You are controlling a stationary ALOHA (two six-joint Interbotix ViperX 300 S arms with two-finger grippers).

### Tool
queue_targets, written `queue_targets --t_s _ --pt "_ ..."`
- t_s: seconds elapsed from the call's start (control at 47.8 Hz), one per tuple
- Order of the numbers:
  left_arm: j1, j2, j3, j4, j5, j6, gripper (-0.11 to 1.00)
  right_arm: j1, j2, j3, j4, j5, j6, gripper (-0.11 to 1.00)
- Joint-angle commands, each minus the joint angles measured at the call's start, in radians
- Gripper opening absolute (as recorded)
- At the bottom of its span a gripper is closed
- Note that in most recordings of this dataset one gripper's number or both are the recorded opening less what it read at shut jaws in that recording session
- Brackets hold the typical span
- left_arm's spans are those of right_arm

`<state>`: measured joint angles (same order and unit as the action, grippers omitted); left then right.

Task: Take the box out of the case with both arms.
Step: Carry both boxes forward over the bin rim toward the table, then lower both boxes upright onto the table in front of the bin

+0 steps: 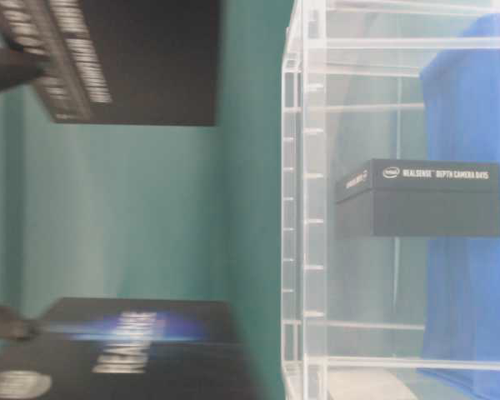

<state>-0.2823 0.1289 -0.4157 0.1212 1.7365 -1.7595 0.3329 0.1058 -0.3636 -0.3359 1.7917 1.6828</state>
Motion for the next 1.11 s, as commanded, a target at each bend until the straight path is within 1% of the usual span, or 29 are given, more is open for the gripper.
queue_targets --t_s 0.0,0.146,0.251,0.314,0.397,0.502,0.606,0.753,0.836,0.92,1.087 --pt "-0.018 -0.041 0.061 0.006 -0.071 -0.031 0.63 0.008 -0.018 0.046 0.009 -0.052 0.025 0.65" --pt "-0.04 -0.063 0.201 0.006 -0.204 -0.095 0.63 0.014 -0.018 0.146 0.035 -0.15 0.074 0.65" --pt "-0.057 -0.077 0.314 0.006 -0.301 -0.146 0.63 0.018 -0.02 0.244 0.066 -0.245 0.117 0.65" --pt "-0.064 -0.083 0.362 0.006 -0.345 -0.167 0.63 0.021 -0.018 0.288 0.078 -0.301 0.138 0.65" --pt "-0.067 -0.087 0.422 0.006 -0.403 -0.19 0.63 0.023 -0.018 0.344 0.078 -0.371 0.175 0.65" --pt "-0.067 -0.081 0.474 0.003 -0.457 -0.199 0.63 0.023 -0.018 0.403 0.075 -0.434 0.21 0.65" --pt "-0.067 -0.058 0.514 0.003 -0.534 -0.201 0.63 0.023 -0.018 0.466 0.074 -0.491 0.244 0.65" --pt "-0.067 -0.017 0.537 -0.002 -0.612 -0.199 0.63 0.023 -0.018 0.541 0.074 -0.589 0.287 0.65" --pt "-0.066 0.003 0.545 -0.011 -0.643 -0.196 0.63 0.023 -0.018 0.578 0.071 -0.66 0.291 0.65" --pt "-0.063 0.011 0.552 -0.02 -0.667 -0.19 0.63 0.023 -0.018 0.6 0.069 -0.703 0.291 0.65" --pt "-0.054 0.0 0.572 -0.02 -0.693 -0.189 0.63 0.021 -0.018 0.611 0.067 -0.719 0.29 0.65"
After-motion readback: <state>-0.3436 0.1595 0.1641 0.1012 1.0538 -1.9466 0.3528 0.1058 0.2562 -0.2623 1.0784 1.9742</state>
